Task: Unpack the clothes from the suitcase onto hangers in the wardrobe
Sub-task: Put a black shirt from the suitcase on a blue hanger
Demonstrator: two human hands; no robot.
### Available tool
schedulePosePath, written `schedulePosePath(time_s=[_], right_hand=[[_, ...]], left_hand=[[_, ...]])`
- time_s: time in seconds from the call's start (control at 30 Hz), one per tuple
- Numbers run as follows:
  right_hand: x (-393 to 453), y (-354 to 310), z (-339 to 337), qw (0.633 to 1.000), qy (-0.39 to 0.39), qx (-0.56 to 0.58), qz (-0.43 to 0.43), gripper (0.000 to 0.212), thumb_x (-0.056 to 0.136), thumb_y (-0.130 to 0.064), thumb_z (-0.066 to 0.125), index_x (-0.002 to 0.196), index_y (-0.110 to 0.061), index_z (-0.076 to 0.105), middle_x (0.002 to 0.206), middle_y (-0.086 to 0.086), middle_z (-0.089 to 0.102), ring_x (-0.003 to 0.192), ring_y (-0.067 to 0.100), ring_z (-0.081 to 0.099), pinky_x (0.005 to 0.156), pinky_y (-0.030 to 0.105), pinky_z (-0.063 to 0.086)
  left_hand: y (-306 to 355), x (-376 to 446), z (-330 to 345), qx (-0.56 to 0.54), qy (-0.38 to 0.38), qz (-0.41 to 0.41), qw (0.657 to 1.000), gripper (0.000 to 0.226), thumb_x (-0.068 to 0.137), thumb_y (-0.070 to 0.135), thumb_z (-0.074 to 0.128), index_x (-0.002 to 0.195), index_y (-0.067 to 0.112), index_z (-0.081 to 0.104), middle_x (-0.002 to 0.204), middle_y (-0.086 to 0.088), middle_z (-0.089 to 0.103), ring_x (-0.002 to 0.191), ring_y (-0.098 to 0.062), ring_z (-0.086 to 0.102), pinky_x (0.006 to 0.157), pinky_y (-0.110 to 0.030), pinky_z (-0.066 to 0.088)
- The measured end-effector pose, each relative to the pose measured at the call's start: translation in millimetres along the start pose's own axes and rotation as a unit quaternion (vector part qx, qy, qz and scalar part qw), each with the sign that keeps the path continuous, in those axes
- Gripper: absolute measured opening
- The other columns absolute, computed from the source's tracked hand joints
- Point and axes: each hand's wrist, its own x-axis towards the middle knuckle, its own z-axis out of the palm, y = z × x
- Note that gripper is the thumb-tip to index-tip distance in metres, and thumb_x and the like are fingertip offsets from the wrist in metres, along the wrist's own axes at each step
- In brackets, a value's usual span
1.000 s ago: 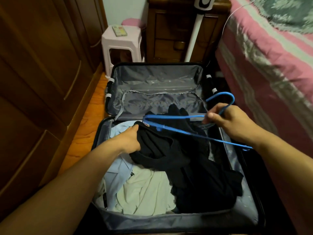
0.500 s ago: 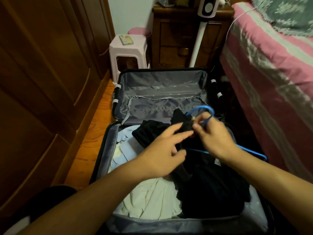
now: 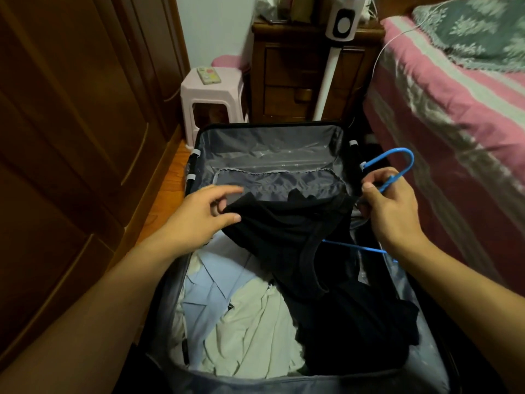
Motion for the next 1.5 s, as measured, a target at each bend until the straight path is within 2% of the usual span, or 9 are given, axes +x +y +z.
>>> schedulePosePath(time_s=[0.13, 0.3, 0.57, 0.73, 0.87, 1.0, 1.1, 1.33, 1.5], right_hand=[[7.0, 1.3, 1.2, 0.999, -0.025, -0.013, -0.016, 0.007, 0.084, -0.022, 0.052, 0.078, -0.026, 0.052, 0.064, -0.009, 0.057, 0.063, 0.02, 0.057, 0.069, 0.055, 0.054], [18.2, 0.2, 1.5, 0.996, -0.09, -0.008, -0.001, 0.01, 0.082, -0.019, 0.053, 0.074, -0.025, 0.054, 0.058, -0.01, 0.054, 0.057, 0.016, 0.05, 0.061, 0.04, 0.043], [24.1, 7.9, 17.2, 0.996, 0.014, 0.026, 0.082, 0.015, 0.089, -0.001, 0.051, 0.08, -0.012, 0.053, 0.076, 0.006, 0.055, 0.065, 0.017, 0.053, 0.054, 0.022, 0.05], [20.3, 7.8, 34.3, 0.993, -0.044, 0.067, 0.09, 0.027, 0.09, 0.007, 0.048, 0.073, -0.014, 0.048, 0.066, 0.003, 0.047, 0.057, 0.011, 0.044, 0.049, 0.017, 0.041], [17.2, 4.1, 42.1, 0.991, -0.082, 0.066, 0.077, 0.024, 0.093, 0.006, 0.047, 0.077, -0.011, 0.047, 0.067, 0.003, 0.045, 0.054, 0.009, 0.042, 0.048, 0.016, 0.039], [19.1, -2.6, 35.0, 0.993, -0.101, 0.049, 0.046, 0.022, 0.093, 0.003, 0.048, 0.078, -0.013, 0.048, 0.069, 0.003, 0.047, 0.058, 0.011, 0.042, 0.05, 0.017, 0.039], [16.0, -7.2, 27.4, 0.99, -0.14, 0.018, -0.006, 0.015, 0.089, -0.012, 0.053, 0.078, -0.022, 0.052, 0.065, -0.006, 0.051, 0.059, 0.01, 0.046, 0.056, 0.026, 0.043], [-25.7, -5.3, 50.7, 0.97, -0.197, -0.075, -0.121, 0.008, 0.086, -0.036, 0.053, 0.089, -0.029, 0.054, 0.067, -0.008, 0.059, 0.066, 0.019, 0.056, 0.07, 0.052, 0.049], [-22.8, 1.3, 48.3, 0.986, -0.163, -0.007, -0.038, 0.008, 0.087, -0.03, 0.054, 0.083, -0.023, 0.053, 0.057, 0.0, 0.056, 0.053, 0.022, 0.052, 0.06, 0.046, 0.045]], left_hand=[[4.4, -11.2, -2.9, 0.113, -0.13, -0.001, 0.985, 0.09, 0.099, 0.006, 0.058, 0.144, 0.072, 0.016, 0.125, 0.013, 0.05, 0.105, -0.01, 0.058, 0.089, -0.033, 0.052], [0.1, -10.3, 5.4, 0.13, -0.151, 0.005, 0.98, 0.022, 0.094, 0.034, 0.068, 0.115, 0.037, 0.061, 0.11, 0.013, 0.047, 0.068, -0.003, 0.057, 0.066, -0.025, 0.044], [-8.0, -14.6, -21.6, 0.36, -0.116, -0.16, 0.912, 0.031, 0.095, 0.062, 0.052, 0.096, 0.033, 0.061, 0.087, 0.006, 0.063, 0.077, -0.011, 0.06, 0.061, -0.031, 0.048], [-14.1, -20.9, -12.4, 0.197, -0.003, -0.084, 0.977, 0.074, 0.092, 0.052, 0.065, 0.155, 0.036, 0.029, 0.147, 0.005, 0.046, 0.132, -0.013, 0.046, 0.103, -0.03, 0.042], [-16.3, -11.2, 6.2, 0.177, 0.033, 0.076, 0.981, 0.033, 0.099, 0.034, 0.061, 0.131, 0.026, 0.066, 0.123, 0.008, 0.068, 0.111, -0.004, 0.06, 0.095, -0.028, 0.05], [-17.5, -13.6, 12.6, 0.067, -0.026, 0.034, 0.997, 0.025, 0.102, 0.031, 0.057, 0.113, 0.021, 0.077, 0.108, 0.012, 0.075, 0.102, 0.002, 0.067, 0.093, -0.024, 0.052], [-8.9, -12.9, 10.9, -0.062, -0.065, -0.036, 0.995, 0.034, 0.104, 0.027, 0.055, 0.078, 0.006, 0.064, 0.071, 0.007, 0.059, 0.067, -0.005, 0.055, 0.07, -0.032, 0.044], [19.1, -7.8, 52.6, -0.109, -0.088, -0.003, 0.99, 0.043, 0.103, 0.033, 0.053, 0.075, 0.0, 0.049, 0.07, -0.001, 0.039, 0.069, -0.011, 0.039, 0.067, -0.033, 0.033], [12.0, -13.1, 56.6, 0.072, -0.027, 0.061, 0.995, 0.031, 0.106, 0.036, 0.044, 0.134, 0.03, 0.058, 0.116, 0.014, 0.052, 0.105, -0.003, 0.054, 0.095, -0.025, 0.041]])
